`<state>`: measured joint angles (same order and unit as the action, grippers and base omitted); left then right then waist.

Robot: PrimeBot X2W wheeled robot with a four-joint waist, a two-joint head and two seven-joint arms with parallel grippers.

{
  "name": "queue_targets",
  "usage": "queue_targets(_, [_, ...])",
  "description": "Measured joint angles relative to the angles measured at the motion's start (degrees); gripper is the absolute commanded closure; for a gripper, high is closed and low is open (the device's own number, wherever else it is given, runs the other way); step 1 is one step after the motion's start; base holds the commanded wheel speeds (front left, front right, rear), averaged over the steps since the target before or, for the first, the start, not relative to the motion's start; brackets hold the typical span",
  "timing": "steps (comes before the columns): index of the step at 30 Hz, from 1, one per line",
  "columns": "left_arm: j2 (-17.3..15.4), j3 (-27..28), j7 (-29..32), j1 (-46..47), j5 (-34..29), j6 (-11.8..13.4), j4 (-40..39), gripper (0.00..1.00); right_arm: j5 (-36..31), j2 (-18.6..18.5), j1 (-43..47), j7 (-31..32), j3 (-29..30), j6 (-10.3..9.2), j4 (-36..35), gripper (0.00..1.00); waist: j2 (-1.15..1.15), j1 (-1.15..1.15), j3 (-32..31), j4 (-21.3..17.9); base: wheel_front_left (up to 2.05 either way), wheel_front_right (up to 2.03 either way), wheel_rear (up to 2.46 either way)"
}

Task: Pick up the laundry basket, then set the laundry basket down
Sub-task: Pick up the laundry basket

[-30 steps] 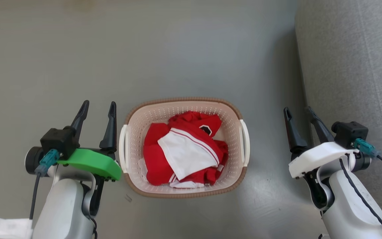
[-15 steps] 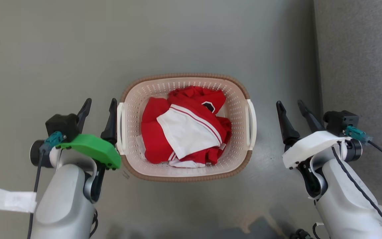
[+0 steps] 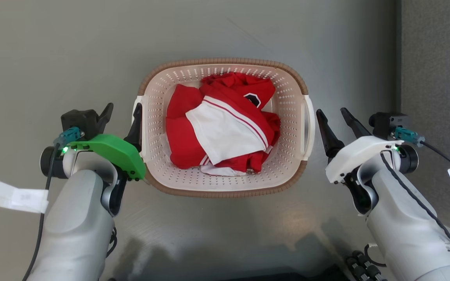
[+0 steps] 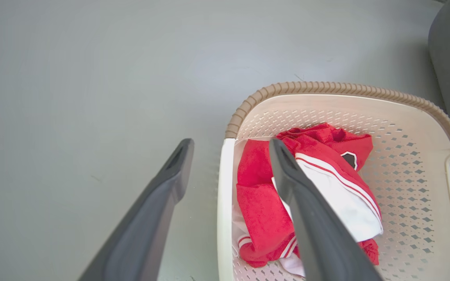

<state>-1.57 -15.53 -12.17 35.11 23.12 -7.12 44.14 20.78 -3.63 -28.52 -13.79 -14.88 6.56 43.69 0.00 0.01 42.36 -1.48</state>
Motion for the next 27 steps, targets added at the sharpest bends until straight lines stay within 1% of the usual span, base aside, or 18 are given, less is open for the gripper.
queue_targets(5, [0.0, -1.6, 1.0, 2.3, 0.5, 0.0, 3.0, 0.00, 0.7, 0.0, -2.4, 0.6, -0.8, 0.18, 2.7, 0.00, 0.00, 0.00, 2.3, 0.2, 0.00, 0.00, 0.00])
queue_targets(7, [0.1, -2.2, 1.1, 3.8, 1.0, 0.0, 4.4, 0.00, 0.9, 0.0, -3.9, 0.9, -2.0, 0.48, 4.1, 0.00, 0.00, 0.00, 3.6, 0.2, 0.00, 0.00, 0.00])
queue_targets(19, [0.2, -5.2, 4.3, 8.1, 3.9, 0.0, 10.6, 0.00, 1.2, 0.1, -9.5, 3.1, -6.0, 0.49, 9.2, 0.00, 0.00, -0.01, 8.4, 0.2, 0.00, 0.00, 0.00])
queue_targets(27, [0.3, -8.4, 5.1, 11.6, 4.7, -0.2, 11.6, 0.00, 4.2, 0.0, -12.1, 4.8, -9.6, 0.52, 11.2, 0.00, 0.00, 0.00, 11.2, 0.4, 0.00, 0.00, 0.00])
